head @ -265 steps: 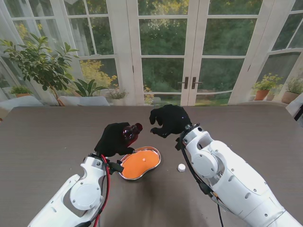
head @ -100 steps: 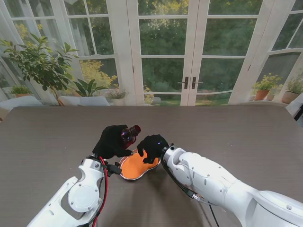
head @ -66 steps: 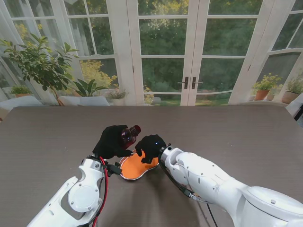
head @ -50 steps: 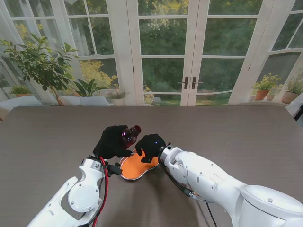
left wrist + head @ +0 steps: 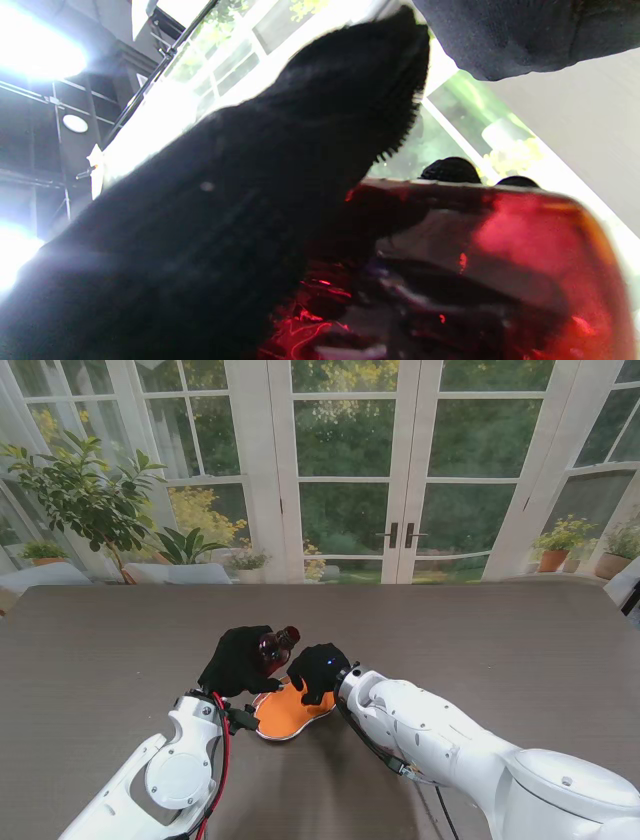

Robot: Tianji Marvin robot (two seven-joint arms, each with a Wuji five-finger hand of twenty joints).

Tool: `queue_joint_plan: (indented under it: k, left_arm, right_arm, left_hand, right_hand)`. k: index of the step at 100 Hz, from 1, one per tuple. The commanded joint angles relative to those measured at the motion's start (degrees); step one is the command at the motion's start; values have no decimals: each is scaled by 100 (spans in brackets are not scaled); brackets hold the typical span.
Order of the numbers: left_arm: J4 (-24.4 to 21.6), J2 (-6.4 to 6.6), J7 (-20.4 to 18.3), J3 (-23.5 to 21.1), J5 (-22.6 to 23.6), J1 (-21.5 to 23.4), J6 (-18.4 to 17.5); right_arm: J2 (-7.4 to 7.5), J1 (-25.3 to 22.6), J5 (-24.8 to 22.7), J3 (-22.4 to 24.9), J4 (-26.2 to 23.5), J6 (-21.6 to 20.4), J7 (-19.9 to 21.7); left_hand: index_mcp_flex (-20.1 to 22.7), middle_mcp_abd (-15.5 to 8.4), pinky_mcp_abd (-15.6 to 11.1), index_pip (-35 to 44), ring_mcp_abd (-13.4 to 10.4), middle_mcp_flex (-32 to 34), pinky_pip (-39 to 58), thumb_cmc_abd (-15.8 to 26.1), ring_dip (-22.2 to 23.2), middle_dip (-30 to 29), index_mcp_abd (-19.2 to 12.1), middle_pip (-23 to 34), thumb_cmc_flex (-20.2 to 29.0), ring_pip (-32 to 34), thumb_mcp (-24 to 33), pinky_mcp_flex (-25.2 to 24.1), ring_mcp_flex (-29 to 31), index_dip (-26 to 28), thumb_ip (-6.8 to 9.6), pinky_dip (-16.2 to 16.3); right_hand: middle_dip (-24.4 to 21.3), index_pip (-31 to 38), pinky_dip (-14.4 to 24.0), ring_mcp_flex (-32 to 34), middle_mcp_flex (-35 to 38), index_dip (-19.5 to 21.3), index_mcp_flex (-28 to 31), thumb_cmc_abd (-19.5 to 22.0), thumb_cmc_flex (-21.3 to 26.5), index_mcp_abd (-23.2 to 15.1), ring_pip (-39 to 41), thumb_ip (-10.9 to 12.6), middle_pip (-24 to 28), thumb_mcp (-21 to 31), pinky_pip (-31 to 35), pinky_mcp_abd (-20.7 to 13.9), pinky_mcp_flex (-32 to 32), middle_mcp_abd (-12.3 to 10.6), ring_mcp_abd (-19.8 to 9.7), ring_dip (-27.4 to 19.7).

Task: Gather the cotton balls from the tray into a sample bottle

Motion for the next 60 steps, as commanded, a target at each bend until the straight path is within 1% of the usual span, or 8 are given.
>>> queue_joint_plan:
  k: [1, 22, 27, 34, 40, 47, 51, 60]
  left_arm:
    - [-5, -17, -117, 7, -30, -1, 7]
    - [3, -16, -130, 16, -41, -7, 6]
    - [4, -17, -126, 17, -41, -7, 5]
    - [5, -17, -122, 16, -39, -5, 4]
    - [6, -18, -121, 17, -39, -5, 4]
    - [6, -18, -121, 19, -41, -4, 4]
    - [7, -18, -123, 19, -41, -3, 3]
    - [9, -18, -123, 20, -45, -4, 4]
  right_arm:
    - [-31, 9, -33, -38, 44, 21, 75]
    - [-50, 40, -56, -106, 79, 40, 97]
    - [-79, 52, -53, -141, 133, 31, 83]
    - [-123, 61, -31, -173, 209, 17, 67]
    - [-150, 68, -16, -196, 253, 7, 60]
    - [-196, 86, -7, -246, 340, -3, 30]
    - [-223, 96, -1, -272, 387, -7, 9]
    - [-272, 112, 29, -299, 465, -24, -7]
  left_hand:
    - [581, 213, 142, 1715, 270, 503, 3462, 6061, 365, 284, -352, 641, 516, 2718, 424, 632, 670, 322, 210, 267]
    - [574, 213, 143, 1717, 269, 503, 3461, 6061, 365, 284, -367, 641, 516, 2717, 422, 632, 670, 323, 211, 268]
    - [577, 213, 143, 1717, 258, 503, 3461, 6060, 365, 284, -360, 641, 518, 2719, 423, 632, 671, 323, 211, 269]
    - [578, 214, 143, 1715, 268, 505, 3461, 6061, 367, 284, -358, 642, 516, 2720, 425, 632, 670, 322, 211, 269]
    - [579, 216, 143, 1715, 270, 505, 3461, 6057, 367, 285, -360, 643, 516, 2720, 427, 632, 670, 322, 211, 269]
    - [583, 208, 136, 1717, 261, 509, 3461, 6059, 366, 286, -358, 647, 515, 2723, 427, 634, 670, 322, 211, 268]
    - [584, 208, 135, 1717, 262, 509, 3462, 6058, 366, 286, -358, 647, 515, 2724, 427, 634, 671, 322, 211, 268]
    - [582, 211, 139, 1715, 266, 508, 3461, 6054, 366, 286, -353, 646, 515, 2725, 430, 633, 671, 321, 212, 267]
  right_hand:
    - [54, 174, -78, 64, 504, -208, 82, -270, 5, 22, 516, -160, 349, 200, 527, 243, 242, -25, -459, 121]
    - [64, 43, -78, 64, 513, -163, 134, -164, -140, 140, 567, 58, 412, 187, 552, 246, 287, -40, -467, 147]
    - [72, 37, -79, 63, 514, -154, 147, -157, -131, 149, 584, 58, 446, 171, 559, 251, 307, -45, -448, 155]
    - [85, 99, -70, 63, 514, -177, 178, -150, -65, 166, 625, -66, 538, 124, 594, 253, 323, -44, -459, 179]
    - [86, 119, -66, 63, 513, -205, 181, -141, -63, 175, 642, -91, 568, 129, 610, 250, 326, -48, -461, 189]
    - [77, 78, -68, 63, 509, -236, 150, -105, -92, 205, 642, -33, 572, 163, 612, 241, 327, -52, -478, 191]
    - [54, 16, -73, 64, 506, -232, 154, -103, -107, 228, 640, 84, 562, 175, 615, 235, 326, -57, -477, 192]
    - [43, 2, -72, 64, 508, -220, 153, -78, -91, 260, 649, 94, 556, 163, 623, 237, 328, -50, -483, 198]
